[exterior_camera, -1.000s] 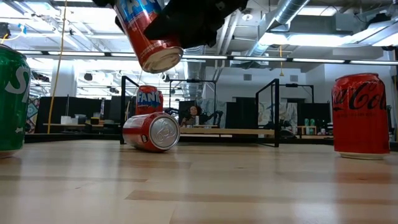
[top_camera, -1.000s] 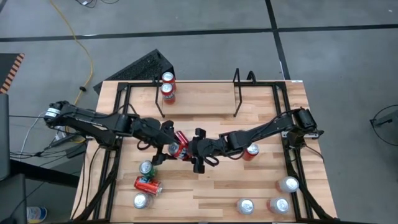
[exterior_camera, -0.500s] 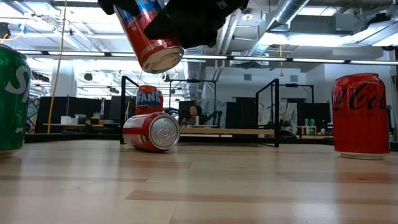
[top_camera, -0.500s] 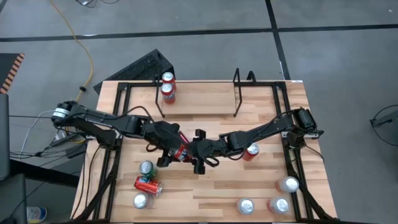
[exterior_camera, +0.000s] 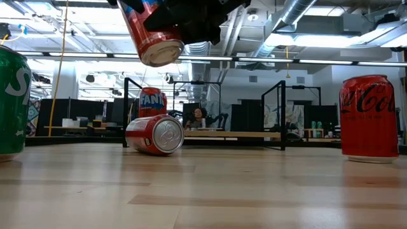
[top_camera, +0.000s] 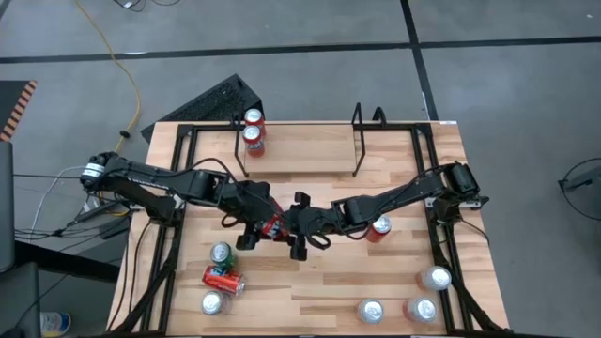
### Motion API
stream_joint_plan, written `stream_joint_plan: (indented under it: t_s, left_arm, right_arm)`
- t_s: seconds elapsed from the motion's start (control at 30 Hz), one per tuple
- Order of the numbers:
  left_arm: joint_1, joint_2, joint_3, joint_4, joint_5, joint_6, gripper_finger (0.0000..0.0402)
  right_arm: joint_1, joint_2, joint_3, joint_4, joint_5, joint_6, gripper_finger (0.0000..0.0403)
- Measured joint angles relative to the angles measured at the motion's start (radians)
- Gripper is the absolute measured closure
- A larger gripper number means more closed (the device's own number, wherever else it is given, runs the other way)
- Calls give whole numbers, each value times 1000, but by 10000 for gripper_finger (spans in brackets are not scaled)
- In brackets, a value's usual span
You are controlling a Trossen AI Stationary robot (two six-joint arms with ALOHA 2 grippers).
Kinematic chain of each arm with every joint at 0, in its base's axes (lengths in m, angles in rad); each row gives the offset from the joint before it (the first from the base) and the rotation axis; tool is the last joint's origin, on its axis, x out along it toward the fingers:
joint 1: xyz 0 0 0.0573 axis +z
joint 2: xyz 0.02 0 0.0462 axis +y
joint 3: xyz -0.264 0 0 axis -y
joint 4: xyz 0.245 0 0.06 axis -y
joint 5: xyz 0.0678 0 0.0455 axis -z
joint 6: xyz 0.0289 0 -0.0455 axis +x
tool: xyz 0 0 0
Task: Place canned beverage on shelf
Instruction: Put the red soda can on the shelf and align with the other red soda cans
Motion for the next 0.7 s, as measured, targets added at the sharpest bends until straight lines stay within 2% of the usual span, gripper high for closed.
stream_joint_plan:
  t_s: [0.27,0.7]
  left_arm:
    - [0,0,0,5,57,1,73]
    - [-2,-5,27,-25,50,13,72]
  right_arm:
    - [2,0,-1,-13,-3,7,173]
    - [0,1,-2,-11,-4,2,173]
